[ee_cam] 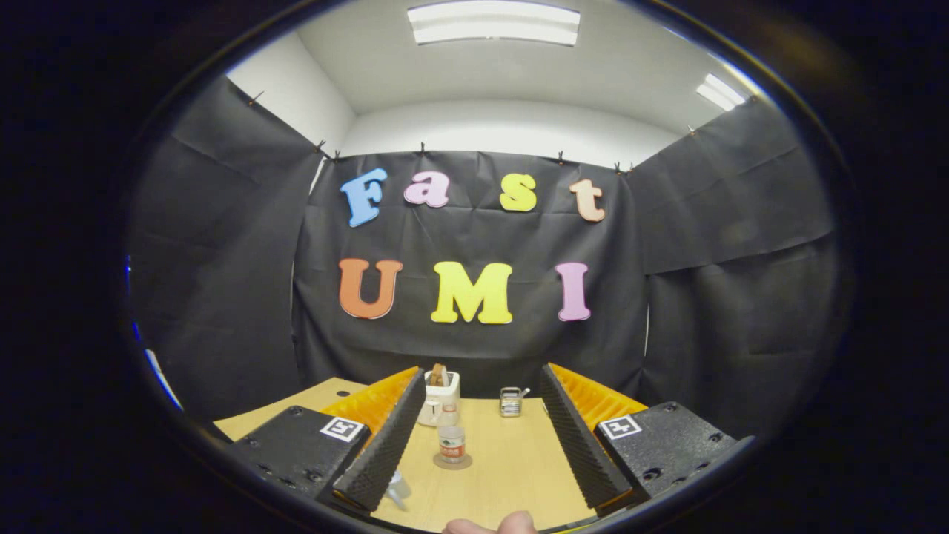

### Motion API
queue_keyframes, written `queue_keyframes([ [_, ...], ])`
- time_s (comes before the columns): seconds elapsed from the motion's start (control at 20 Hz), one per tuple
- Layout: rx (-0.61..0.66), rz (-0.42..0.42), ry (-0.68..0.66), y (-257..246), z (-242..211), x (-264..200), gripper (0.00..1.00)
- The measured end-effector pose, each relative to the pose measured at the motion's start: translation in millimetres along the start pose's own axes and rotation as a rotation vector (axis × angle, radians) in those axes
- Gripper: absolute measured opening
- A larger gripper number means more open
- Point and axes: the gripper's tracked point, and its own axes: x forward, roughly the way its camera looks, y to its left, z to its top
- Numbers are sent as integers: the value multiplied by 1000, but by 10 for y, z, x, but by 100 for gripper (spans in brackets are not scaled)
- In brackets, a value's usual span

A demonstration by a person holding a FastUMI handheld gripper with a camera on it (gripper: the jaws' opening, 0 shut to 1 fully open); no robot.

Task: Take the bottle from table, then pour the juice into the cup, finally place the bottle on the coaster

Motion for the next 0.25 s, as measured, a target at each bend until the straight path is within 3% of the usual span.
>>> queue_keyframes([
  [0.25,-1,11,13,65,-76,36,100],
])
